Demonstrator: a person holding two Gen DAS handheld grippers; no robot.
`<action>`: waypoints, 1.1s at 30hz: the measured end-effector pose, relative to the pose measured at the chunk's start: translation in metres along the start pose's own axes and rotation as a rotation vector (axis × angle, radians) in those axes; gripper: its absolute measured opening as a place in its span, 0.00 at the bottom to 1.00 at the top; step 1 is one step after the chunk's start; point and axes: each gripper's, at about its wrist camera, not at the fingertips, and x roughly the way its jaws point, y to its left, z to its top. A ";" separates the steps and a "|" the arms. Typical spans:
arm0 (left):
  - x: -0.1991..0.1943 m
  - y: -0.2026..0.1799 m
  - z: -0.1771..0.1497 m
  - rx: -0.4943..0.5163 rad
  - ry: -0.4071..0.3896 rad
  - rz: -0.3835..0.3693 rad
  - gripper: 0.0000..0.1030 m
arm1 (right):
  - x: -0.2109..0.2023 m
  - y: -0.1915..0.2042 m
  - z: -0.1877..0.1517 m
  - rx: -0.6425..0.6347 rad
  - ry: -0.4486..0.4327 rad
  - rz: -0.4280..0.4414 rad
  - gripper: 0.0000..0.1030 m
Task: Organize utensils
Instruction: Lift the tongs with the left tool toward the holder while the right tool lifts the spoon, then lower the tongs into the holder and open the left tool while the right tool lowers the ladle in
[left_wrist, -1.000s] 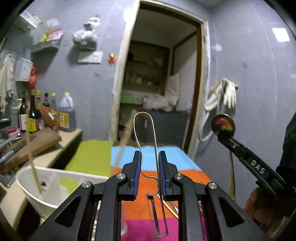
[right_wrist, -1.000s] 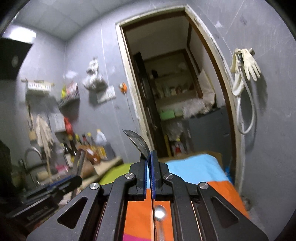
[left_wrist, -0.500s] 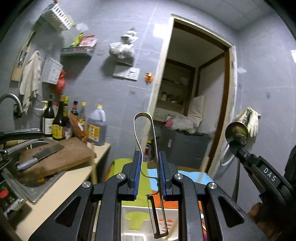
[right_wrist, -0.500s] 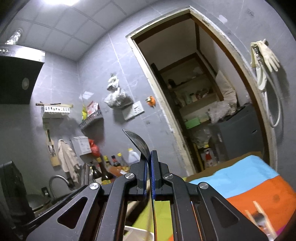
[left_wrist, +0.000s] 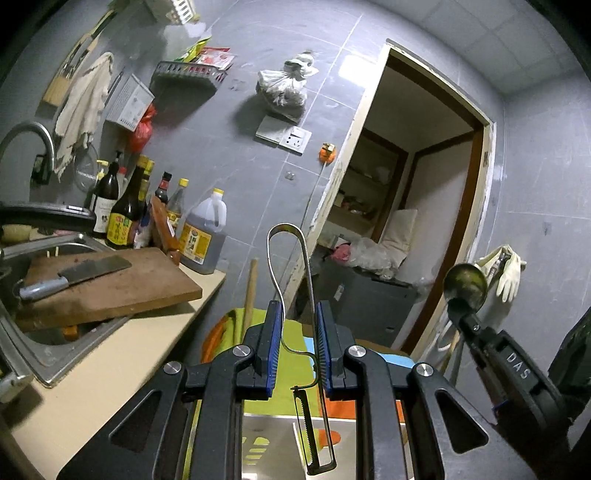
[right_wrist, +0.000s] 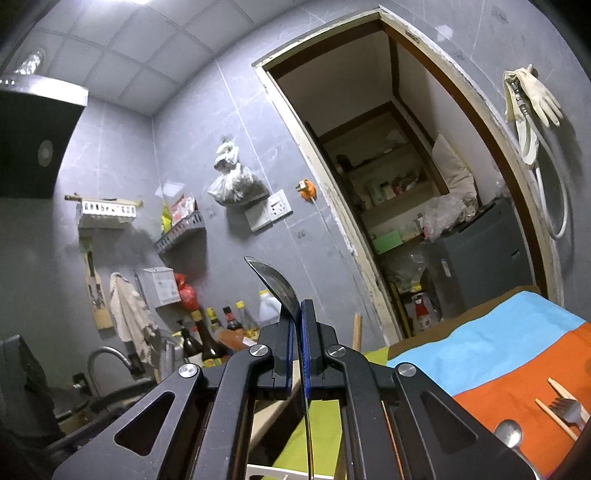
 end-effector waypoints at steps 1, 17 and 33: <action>0.000 0.000 -0.001 0.002 -0.001 0.002 0.15 | 0.001 0.000 -0.003 0.001 0.003 -0.001 0.02; -0.002 -0.014 -0.038 0.115 -0.047 0.144 0.15 | 0.004 -0.007 -0.023 0.024 0.031 0.022 0.03; -0.010 -0.011 -0.051 0.096 0.040 0.108 0.15 | -0.010 0.004 -0.035 -0.084 0.150 0.023 0.06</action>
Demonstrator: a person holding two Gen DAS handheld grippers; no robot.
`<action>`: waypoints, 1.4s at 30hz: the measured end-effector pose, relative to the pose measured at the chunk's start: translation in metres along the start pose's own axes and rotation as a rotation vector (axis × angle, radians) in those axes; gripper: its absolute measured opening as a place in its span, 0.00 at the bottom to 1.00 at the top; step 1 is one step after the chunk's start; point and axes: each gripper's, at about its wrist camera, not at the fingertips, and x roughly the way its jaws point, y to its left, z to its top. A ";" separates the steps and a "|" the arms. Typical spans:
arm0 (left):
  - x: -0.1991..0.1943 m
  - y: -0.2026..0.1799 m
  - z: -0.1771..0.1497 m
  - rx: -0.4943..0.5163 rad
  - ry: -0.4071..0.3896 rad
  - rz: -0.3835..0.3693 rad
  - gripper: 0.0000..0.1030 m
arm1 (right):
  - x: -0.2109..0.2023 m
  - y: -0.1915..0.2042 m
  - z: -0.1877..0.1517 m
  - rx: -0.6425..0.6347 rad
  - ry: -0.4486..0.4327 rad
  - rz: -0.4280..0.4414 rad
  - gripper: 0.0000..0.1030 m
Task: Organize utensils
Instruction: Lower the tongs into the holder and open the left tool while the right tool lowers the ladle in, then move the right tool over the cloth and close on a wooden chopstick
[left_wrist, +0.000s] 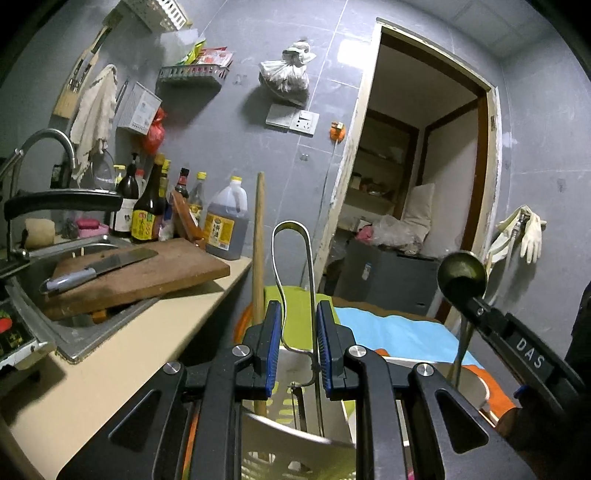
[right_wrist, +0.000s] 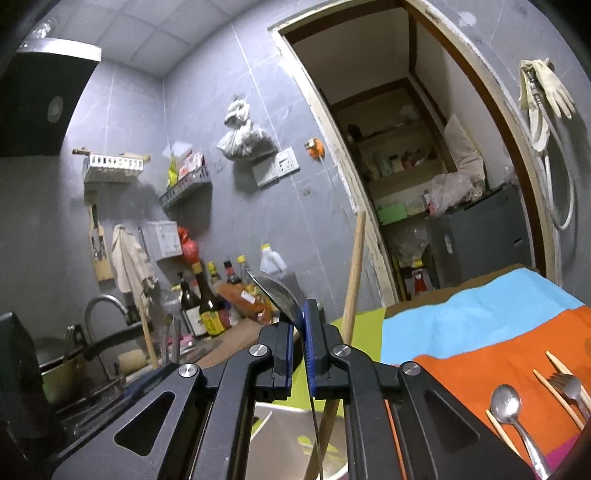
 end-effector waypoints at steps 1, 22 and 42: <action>-0.002 0.000 0.000 -0.003 0.004 -0.004 0.15 | -0.002 0.001 0.000 -0.007 0.007 -0.003 0.06; -0.031 -0.026 0.022 0.021 -0.013 -0.051 0.55 | -0.049 -0.010 0.040 -0.053 -0.036 -0.002 0.71; -0.040 -0.121 0.010 0.105 -0.027 -0.170 0.97 | -0.130 -0.094 0.074 -0.236 -0.070 -0.179 1.00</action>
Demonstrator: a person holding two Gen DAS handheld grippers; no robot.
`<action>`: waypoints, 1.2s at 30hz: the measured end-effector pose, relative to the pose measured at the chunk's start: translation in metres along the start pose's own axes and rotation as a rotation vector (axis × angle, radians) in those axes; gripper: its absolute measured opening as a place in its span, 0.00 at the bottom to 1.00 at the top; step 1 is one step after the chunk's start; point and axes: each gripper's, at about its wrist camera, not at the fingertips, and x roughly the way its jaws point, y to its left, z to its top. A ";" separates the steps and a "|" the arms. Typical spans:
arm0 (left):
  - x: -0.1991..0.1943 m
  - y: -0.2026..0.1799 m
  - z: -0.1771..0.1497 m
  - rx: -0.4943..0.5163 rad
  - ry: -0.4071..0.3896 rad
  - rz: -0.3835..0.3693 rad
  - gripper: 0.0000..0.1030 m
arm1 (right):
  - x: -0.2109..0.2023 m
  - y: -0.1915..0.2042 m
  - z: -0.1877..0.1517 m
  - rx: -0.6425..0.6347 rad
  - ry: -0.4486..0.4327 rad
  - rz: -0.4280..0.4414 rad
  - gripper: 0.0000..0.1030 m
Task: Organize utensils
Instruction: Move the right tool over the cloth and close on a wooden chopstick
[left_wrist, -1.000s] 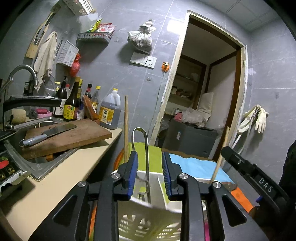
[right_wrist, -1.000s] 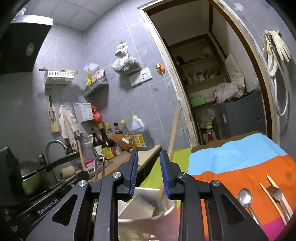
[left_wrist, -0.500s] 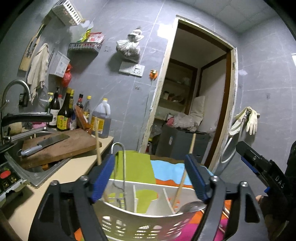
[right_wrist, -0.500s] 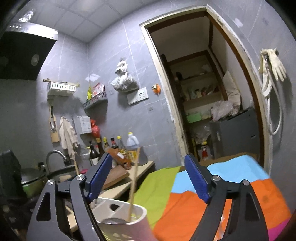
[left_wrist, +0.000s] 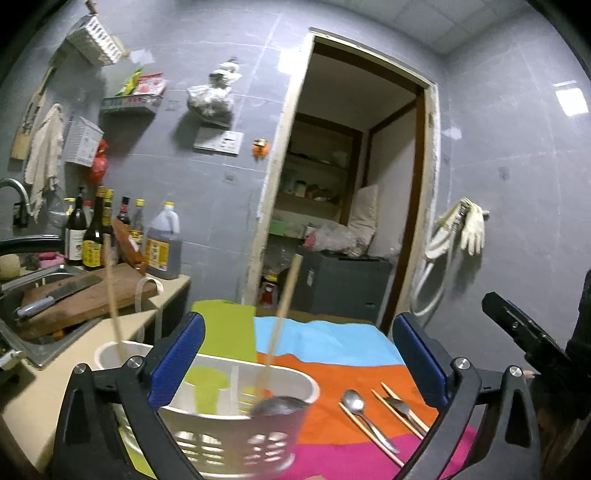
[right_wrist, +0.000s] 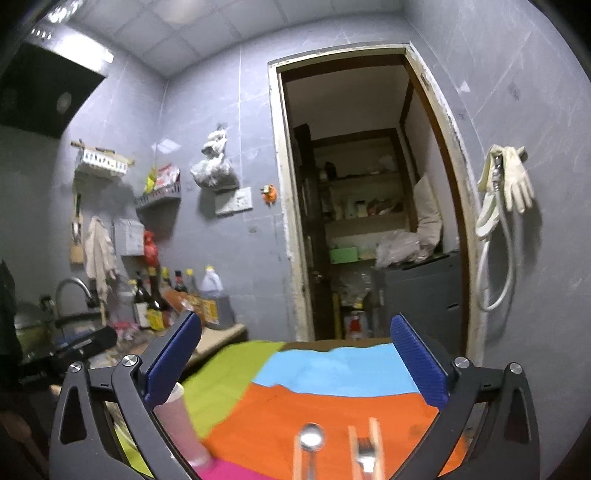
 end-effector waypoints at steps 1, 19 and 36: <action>0.003 -0.006 -0.002 0.007 0.011 -0.010 0.97 | -0.001 -0.005 -0.001 -0.010 0.010 -0.009 1.00; 0.050 -0.089 -0.060 0.128 0.244 -0.040 0.97 | 0.021 -0.085 -0.050 -0.028 0.311 -0.122 1.00; 0.124 -0.103 -0.110 0.201 0.562 -0.016 0.71 | 0.067 -0.111 -0.093 0.025 0.616 -0.072 0.45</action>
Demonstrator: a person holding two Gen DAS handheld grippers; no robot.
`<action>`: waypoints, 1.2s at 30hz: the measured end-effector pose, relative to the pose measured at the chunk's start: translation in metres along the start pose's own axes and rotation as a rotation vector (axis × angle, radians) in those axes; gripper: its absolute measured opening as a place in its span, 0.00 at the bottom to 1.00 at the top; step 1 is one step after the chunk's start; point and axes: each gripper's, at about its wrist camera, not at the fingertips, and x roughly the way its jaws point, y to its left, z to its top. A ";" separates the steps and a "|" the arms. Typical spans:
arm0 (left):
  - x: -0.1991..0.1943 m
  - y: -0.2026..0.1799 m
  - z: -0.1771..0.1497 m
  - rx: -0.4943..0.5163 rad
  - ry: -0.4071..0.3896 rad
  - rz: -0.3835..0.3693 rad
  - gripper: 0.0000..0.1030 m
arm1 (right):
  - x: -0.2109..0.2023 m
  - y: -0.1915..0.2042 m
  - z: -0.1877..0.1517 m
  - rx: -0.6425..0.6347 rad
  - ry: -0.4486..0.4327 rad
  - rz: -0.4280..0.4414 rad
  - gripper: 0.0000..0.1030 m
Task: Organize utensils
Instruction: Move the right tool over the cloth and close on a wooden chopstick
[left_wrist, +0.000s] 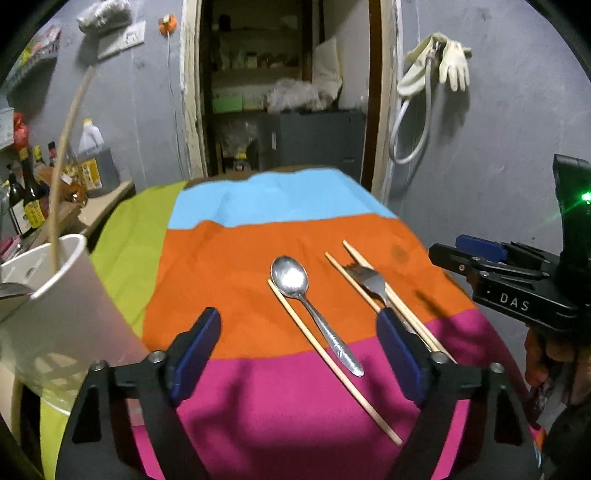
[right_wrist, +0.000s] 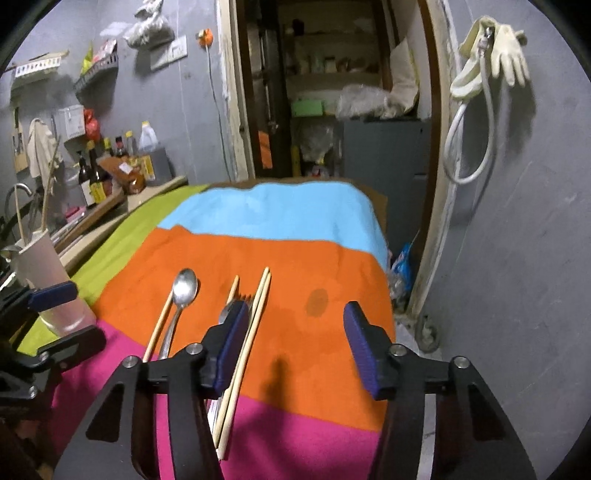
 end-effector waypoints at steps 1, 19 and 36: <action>0.003 0.001 0.001 -0.008 0.014 -0.005 0.69 | 0.004 0.000 0.000 -0.002 0.013 0.005 0.44; 0.072 0.036 0.011 -0.167 0.277 -0.103 0.25 | 0.061 0.002 0.002 0.033 0.231 0.128 0.23; 0.083 0.041 0.016 -0.159 0.336 -0.098 0.10 | 0.090 0.007 0.019 0.032 0.321 0.085 0.18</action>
